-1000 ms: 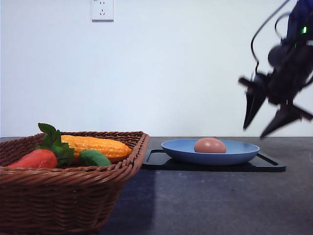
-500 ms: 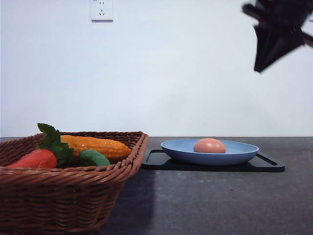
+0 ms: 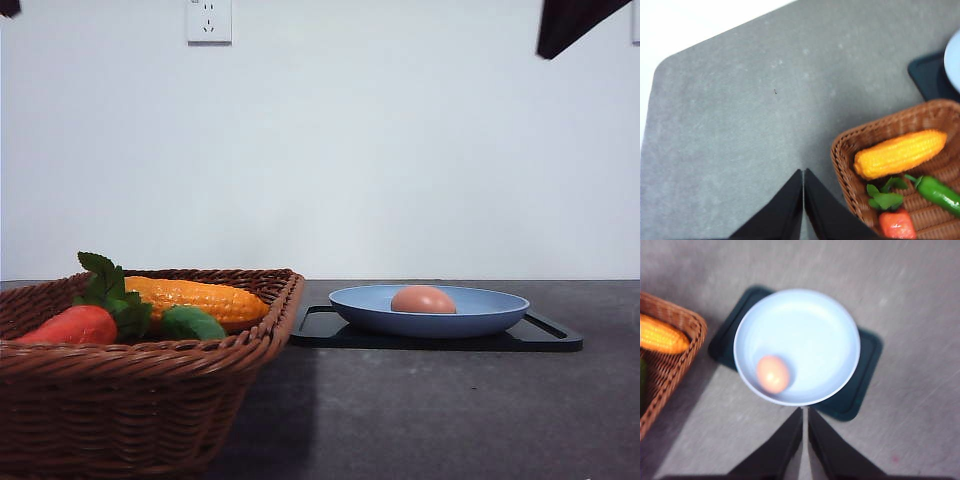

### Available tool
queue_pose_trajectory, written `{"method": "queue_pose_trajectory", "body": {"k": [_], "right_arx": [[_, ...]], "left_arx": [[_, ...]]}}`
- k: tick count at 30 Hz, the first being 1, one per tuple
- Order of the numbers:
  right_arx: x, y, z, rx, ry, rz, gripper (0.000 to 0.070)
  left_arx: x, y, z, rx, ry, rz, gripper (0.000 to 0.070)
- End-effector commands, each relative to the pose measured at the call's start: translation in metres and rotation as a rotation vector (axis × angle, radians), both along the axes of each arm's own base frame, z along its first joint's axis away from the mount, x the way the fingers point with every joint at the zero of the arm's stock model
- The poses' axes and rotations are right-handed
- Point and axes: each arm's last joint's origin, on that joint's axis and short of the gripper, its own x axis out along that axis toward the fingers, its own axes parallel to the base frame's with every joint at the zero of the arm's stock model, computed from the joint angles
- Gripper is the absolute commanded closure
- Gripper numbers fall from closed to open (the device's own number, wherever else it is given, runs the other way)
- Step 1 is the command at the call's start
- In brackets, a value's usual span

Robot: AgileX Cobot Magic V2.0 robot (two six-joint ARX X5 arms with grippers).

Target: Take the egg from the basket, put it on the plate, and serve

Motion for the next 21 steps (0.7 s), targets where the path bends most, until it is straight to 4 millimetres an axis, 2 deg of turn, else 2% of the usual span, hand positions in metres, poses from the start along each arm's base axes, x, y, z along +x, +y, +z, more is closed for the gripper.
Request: {"method": "queue_pose_trajectory", "body": {"k": [1,6,11,16,21], "right_arx": [[-0.011,-0.002,-0.006,0.008,-0.054,0.011,0.07],[-0.044,-0.015,-0.032,0.071,-0.192,0.02,0.07],[-0.068,-0.027,-0.058,0.135,-0.319,0.016,0.07],[-0.082,-0.033,-0.076,0.215,-0.445,0.003,0.07],[-0.085,-0.035,-0.077,0.261,-0.479,-0.01,0.07]], "left_arx": [[-0.003,0.002,0.003,-0.053,-0.02,-0.016,0.07],[-0.02,0.013,-0.012,-0.134,-0.085,-0.028,0.07],[-0.038,0.021,-0.049,-0.24,-0.126,-0.034,0.07],[-0.055,0.029,-0.082,-0.343,-0.145,-0.017,0.07],[-0.061,0.032,-0.084,-0.41,-0.123,0.02,0.07]]}}
